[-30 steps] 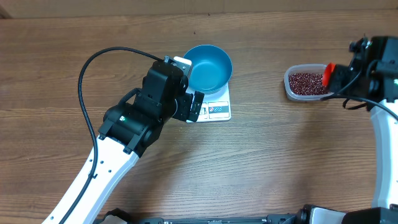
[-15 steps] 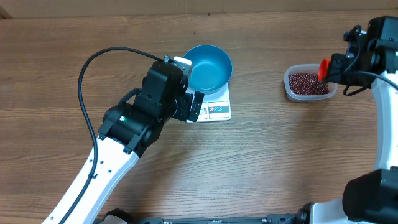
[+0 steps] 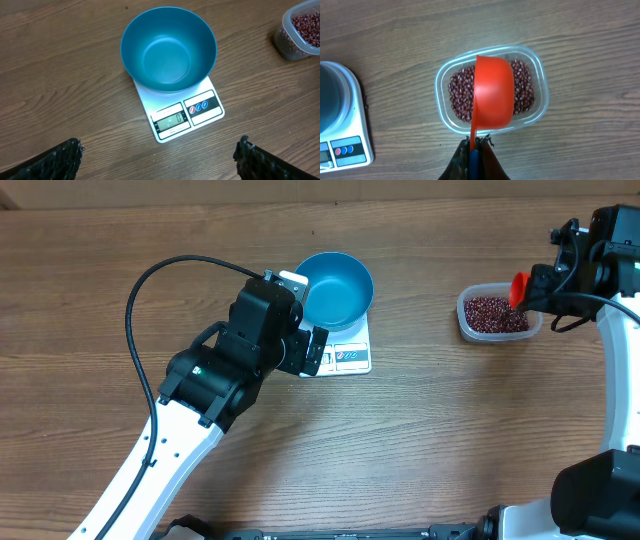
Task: Scoop item into bowl and weigh 150g on scale
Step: 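Push the red scoop down into the bean tub with the right gripper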
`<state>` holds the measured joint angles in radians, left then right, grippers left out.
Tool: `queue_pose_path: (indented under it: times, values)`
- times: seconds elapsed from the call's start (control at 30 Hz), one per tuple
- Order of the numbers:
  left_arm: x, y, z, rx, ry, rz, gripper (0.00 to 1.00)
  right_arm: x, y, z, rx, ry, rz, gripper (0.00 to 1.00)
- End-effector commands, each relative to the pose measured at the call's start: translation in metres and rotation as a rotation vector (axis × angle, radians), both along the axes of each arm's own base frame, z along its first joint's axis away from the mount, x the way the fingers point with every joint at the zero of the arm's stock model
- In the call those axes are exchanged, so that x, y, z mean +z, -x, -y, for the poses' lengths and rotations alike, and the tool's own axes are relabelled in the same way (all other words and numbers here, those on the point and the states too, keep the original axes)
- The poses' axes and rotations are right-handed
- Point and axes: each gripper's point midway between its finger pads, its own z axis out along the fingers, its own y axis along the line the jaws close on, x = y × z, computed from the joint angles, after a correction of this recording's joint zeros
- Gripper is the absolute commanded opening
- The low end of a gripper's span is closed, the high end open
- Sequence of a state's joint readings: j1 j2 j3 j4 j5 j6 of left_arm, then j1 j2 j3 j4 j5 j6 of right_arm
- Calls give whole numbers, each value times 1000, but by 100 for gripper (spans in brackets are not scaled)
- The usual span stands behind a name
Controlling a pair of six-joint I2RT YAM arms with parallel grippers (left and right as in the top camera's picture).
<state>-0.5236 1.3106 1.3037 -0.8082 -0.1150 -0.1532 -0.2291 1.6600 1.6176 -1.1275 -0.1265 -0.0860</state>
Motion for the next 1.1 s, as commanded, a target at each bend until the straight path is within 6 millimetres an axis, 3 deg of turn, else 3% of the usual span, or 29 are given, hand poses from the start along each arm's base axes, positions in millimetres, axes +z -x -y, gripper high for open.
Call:
queue_pose_path:
  times: [0.0, 0.2, 0.8, 1.07]
  values:
    - [14, 0, 1, -17, 11, 33, 100, 12, -5, 1, 10, 9, 42, 4]
    - [14, 0, 1, -17, 11, 33, 99, 5, -7, 1, 23, 11, 27, 4]
    - [14, 0, 1, -17, 11, 33, 100, -47, -18, 12, 21, 33, -102, 4]
    - [14, 0, 1, -17, 11, 33, 100, -49, -20, 14, 19, 38, -99, 4]
